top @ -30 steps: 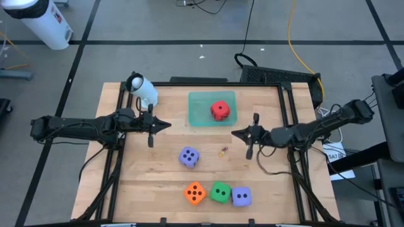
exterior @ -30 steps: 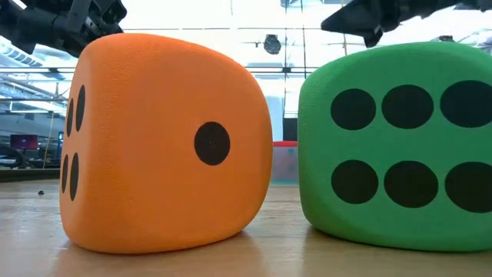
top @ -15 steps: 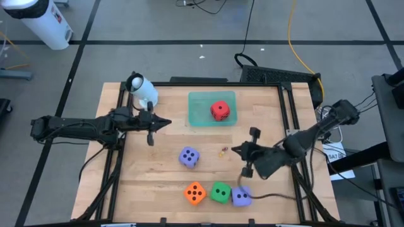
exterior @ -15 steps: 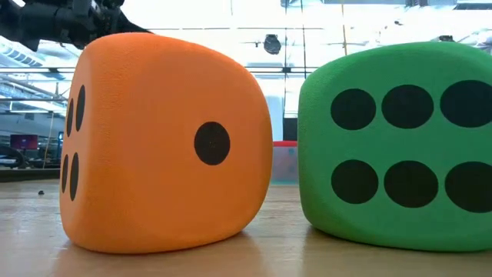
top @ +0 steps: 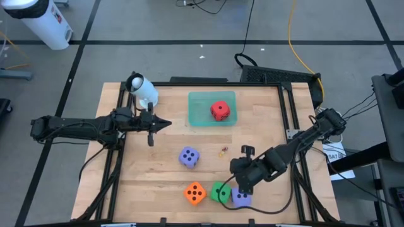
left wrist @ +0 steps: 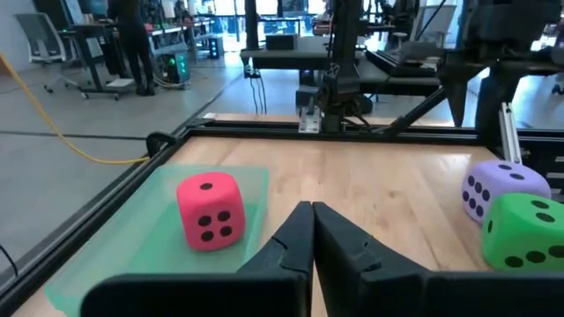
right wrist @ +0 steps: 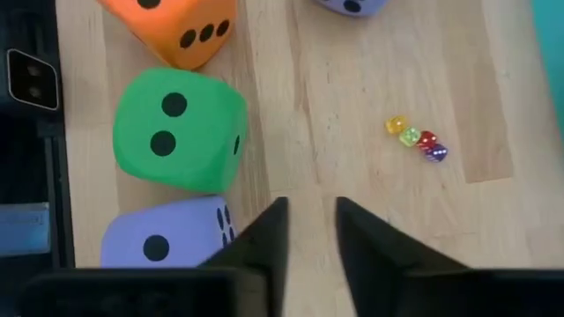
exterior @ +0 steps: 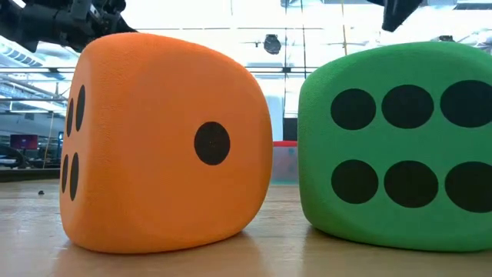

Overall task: Pick & Place Dice
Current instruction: Put the large bottom right purple die into the bin

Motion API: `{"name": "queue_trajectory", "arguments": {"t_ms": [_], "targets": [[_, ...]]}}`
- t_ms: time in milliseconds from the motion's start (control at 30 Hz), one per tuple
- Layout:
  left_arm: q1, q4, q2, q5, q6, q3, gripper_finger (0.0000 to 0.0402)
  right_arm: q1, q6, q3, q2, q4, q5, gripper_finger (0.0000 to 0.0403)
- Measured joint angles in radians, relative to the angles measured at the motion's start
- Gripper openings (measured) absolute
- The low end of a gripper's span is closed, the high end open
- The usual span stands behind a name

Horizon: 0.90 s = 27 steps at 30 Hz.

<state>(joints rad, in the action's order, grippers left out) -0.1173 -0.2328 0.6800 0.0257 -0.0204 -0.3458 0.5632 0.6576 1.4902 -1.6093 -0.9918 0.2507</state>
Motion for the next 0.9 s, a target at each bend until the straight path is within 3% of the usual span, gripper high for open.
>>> {"name": "queue_trajectory", "arguments": {"t_ms": [267, 433, 600, 900], "targets": [[0.0, 0.085, 0.0, 0.0, -0.001, 0.0, 0.002, 0.002, -0.05, 0.0, 0.002, 0.009, -0.073, 0.0283], [0.0, 0.09, 0.0, 0.0, -0.002, 0.0, 0.0026, 0.002, -0.032, -0.001, 0.002, 0.108, -0.172, 0.0386], [0.0, 0.09, 0.0, -0.001, -0.032, 0.0, 0.0013, 0.025, 0.01, -0.001, 0.002, 0.209, -0.228, 0.038], [0.0, 0.089, 0.0, -0.001, -0.03, 0.0, 0.0018, 0.129, 0.103, -0.028, 0.003, 0.215, -0.166, 0.0393]]}}
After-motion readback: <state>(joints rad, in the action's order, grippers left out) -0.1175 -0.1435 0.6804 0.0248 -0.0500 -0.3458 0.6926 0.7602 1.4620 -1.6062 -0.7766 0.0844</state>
